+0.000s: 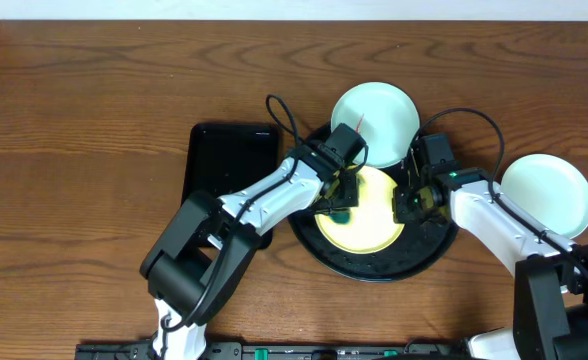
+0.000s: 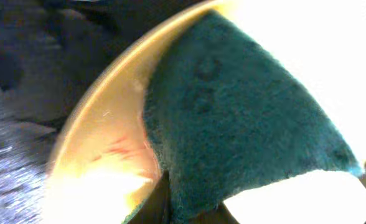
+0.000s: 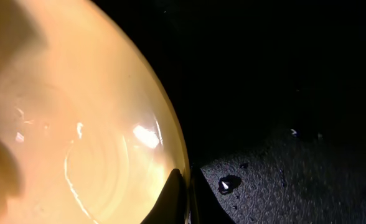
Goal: Clean dirty plates on tray and stack at the side
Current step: 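Scrub the yellow plate with the sponge while right gripper holds it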
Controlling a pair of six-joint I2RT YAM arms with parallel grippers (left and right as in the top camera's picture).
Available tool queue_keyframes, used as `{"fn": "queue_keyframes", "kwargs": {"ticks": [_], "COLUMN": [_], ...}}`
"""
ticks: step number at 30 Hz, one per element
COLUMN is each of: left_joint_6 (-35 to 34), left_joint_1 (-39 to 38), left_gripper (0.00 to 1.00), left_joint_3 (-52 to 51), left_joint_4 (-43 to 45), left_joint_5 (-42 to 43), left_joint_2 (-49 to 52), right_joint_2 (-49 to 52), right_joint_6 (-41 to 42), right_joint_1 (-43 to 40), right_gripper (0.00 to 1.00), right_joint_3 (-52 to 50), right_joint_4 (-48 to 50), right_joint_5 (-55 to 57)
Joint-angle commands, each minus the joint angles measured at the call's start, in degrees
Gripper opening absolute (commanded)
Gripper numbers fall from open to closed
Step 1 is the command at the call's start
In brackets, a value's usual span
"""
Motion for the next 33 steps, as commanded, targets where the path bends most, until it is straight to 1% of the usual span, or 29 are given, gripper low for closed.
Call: {"fn": "queue_keyframes", "kwargs": {"ticks": [1,7,12,13,14,15,17,20,24,26,30,31,33], "left_joint_6": [-0.85,3.87,6.56,6.88,6.82,6.56,5.09,5.09,4.02,4.02,2.21,1.79,1.64], "left_joint_1": [-2.73,-4.02,-3.91,-3.72,-3.32,-2.86,-1.46,0.22,0.61,0.59,0.61,0.61,0.61], "left_gripper": [0.08,0.07,0.08,0.07,0.07,0.08,0.08,0.08,0.07,0.07,0.07,0.07,0.08], "left_joint_3": [-1.40,-1.40,-1.40,-1.40,-1.40,-1.40,-1.40,-1.09,0.68,1.75,1.97,1.97,1.92], "left_joint_4": [3.15,6.49,5.68,4.81,2.86,0.79,-4.09,-9.18,-14.45,-16.33,-16.09,-15.61,-13.16], "left_joint_5": [14.29,20.46,20.52,18.88,14.93,10.25,-2.12,-16.63,-28.28,-31.06,-30.69,-29.46,-22.29], "left_joint_2": [5.70,5.68,5.68,5.68,5.62,5.57,5.18,4.66,4.28,4.28,4.33,4.48,4.87], "right_joint_2": [0.55,0.55,0.55,0.55,0.55,0.55,0.55,0.55,0.55,0.55,0.55,0.55,0.55], "right_joint_6": [-1.20,-1.20,-1.20,-1.20,-1.20,-1.20,-1.20,-1.20,-1.20,-1.20,-1.22,-1.20,-1.20], "right_joint_1": [-0.28,-0.28,-0.28,-0.28,-0.28,-0.28,-0.28,-0.28,-0.28,-0.28,-0.28,-0.28,-0.28], "right_gripper": [0.01,0.01,0.01,0.01,0.01,0.01,0.01,0.01,0.01,0.01,0.01,0.01,0.01], "right_joint_3": [-1.05,-1.05,-1.05,-1.05,-1.05,-1.05,-1.05,-1.05,-1.05,-1.05,-1.05,-1.05,-1.05], "right_joint_4": [-0.57,-0.57,-0.57,-0.59,-0.61,-0.68,-0.72,-0.72,-0.74,-0.72,-0.76,-0.79,-0.79], "right_joint_5": [3.61,3.61,3.61,3.61,3.61,3.61,3.61,3.61,3.61,3.63,3.63,3.63,3.63]}}
